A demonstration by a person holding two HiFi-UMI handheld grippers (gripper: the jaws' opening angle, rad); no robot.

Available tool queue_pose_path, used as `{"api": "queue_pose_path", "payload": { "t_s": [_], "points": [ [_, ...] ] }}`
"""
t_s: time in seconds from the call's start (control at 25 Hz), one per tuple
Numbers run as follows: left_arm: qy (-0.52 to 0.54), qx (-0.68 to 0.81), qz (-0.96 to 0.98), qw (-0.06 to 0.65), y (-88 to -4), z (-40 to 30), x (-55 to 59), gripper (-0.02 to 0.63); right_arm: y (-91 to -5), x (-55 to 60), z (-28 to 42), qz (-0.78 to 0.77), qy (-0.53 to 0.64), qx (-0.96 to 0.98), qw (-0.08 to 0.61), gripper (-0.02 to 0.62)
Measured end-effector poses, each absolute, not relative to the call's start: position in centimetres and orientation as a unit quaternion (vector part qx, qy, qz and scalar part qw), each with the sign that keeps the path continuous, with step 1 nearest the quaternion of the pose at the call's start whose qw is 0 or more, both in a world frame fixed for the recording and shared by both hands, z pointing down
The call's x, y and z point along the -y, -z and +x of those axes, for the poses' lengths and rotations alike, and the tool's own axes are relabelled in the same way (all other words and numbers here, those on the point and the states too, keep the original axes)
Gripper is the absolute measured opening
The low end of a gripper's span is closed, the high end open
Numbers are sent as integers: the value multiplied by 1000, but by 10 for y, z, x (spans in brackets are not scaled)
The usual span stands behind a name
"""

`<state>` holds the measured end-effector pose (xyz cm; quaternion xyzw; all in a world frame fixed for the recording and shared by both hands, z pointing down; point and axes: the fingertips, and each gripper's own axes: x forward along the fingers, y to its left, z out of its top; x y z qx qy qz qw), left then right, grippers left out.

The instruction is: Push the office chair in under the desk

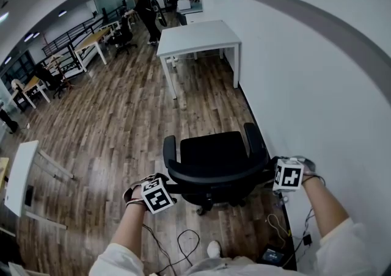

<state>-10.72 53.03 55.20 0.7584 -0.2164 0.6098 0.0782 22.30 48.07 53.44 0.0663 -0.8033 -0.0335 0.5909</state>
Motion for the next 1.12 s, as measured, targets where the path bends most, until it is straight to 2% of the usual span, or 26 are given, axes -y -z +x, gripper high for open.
{"api": "queue_pose_path", "payload": {
  "t_s": [0.44, 1.0, 1.12],
  "points": [
    [-629, 176, 751, 91, -575, -106, -523, 341, -569, -478, 232, 15, 42, 764, 644, 278],
    [-634, 118, 759, 91, -581, -102, -528, 337, -580, -485, 228, -29, 40, 761, 647, 278],
    [-654, 88, 747, 83, -582, -104, -533, 274, -580, -483, 228, -30, 47, 760, 647, 257]
  ]
}}
